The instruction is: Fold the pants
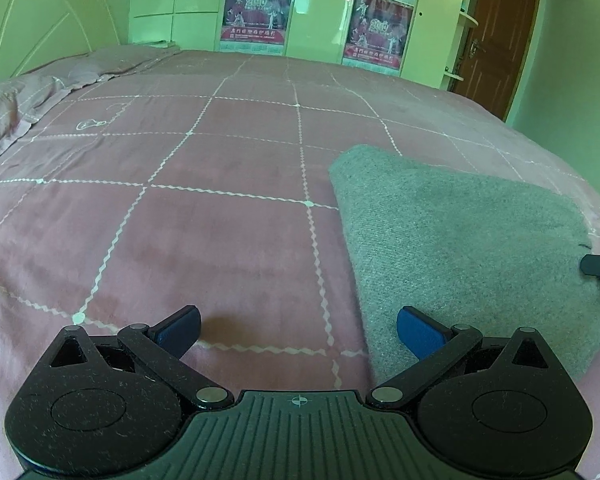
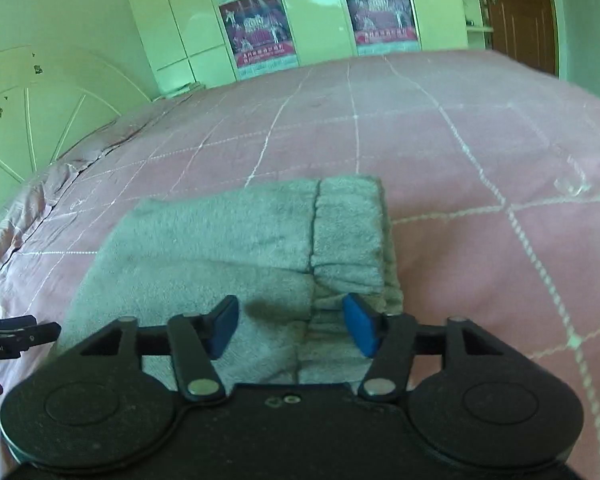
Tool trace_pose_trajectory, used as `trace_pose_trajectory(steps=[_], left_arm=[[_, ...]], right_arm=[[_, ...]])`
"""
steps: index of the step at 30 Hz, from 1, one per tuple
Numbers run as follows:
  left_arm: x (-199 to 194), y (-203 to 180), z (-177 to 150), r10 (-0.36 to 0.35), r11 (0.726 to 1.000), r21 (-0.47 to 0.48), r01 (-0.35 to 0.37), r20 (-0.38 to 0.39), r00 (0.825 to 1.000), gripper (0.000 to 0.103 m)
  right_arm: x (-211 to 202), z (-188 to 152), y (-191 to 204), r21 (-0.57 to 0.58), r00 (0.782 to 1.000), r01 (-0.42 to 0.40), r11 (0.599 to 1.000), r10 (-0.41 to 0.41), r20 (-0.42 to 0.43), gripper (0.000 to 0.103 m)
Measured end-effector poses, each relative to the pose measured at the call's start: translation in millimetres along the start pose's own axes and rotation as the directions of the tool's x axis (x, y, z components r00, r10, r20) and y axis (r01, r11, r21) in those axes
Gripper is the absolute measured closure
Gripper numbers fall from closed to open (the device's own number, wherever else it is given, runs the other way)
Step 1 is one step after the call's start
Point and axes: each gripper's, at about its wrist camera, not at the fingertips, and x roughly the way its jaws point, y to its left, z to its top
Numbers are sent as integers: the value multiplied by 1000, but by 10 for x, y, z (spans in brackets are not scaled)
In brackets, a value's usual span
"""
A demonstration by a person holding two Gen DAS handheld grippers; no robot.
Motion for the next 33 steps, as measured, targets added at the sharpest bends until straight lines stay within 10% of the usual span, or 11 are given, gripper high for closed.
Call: trace_pose_trajectory(steps=[10,19,23,28,33], left_arm=[[61,73,154,-112,993,-42,111,-22,994,0],[194,-57,284,-112,993,-29,111,-30,993,0],[391,28,404,-366,928,-126,350,-138,920,0],[724,52,389,-497,864,-225,451,-228,837,0],[912,101,425,-538,828,-325,457,-227,812,0]], right_arm=[[-344,-124,-912,395,986,-159,905,126,108,46],[-91,244,-359,199,994,-86,976,71,77,42],[-61,36,-800,381,987,-161,911,149,61,38],[127,-283,-1393,646,925,-328,689,372,73,32],[320,-251,-1367,618,912,-309,723,409,-22,25]])
